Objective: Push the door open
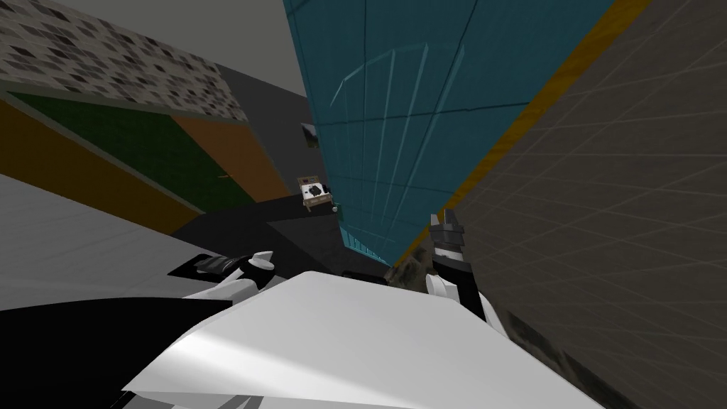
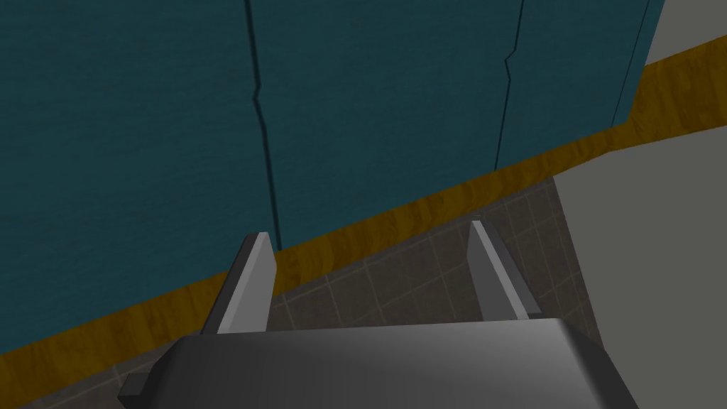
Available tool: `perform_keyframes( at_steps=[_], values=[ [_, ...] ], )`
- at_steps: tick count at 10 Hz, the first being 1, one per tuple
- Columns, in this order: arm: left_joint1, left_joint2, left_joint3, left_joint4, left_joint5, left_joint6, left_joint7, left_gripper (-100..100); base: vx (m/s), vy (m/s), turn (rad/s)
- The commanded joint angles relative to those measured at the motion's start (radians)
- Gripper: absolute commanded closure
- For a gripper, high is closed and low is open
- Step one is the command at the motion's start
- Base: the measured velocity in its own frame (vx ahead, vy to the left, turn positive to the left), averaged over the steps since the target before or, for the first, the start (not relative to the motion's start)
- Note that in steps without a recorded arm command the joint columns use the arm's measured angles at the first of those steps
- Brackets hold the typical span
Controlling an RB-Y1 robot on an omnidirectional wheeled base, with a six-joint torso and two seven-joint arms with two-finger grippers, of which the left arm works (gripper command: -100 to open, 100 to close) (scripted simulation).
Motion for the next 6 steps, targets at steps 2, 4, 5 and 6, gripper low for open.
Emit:
perform_keyframes(
  at_steps=[2,4,5,6],
  values=[
    [0.0,0.002,0.028,-0.005,0.01,-0.016,-0.02,100,-0.007,0.139,-0.041],
    [0.0,0.005,0.063,0.0,0.021,-0.035,-0.043,100,-0.001,0.103,-0.022],
    [0.0,0.006,0.083,0.0,0.028,-0.046,-0.057,100,0.035,0.197,-0.058],
    [0.0,0.006,0.083,0.0,0.028,-0.046,-0.057,100,0.026,0.154,0.0]
  ],
)
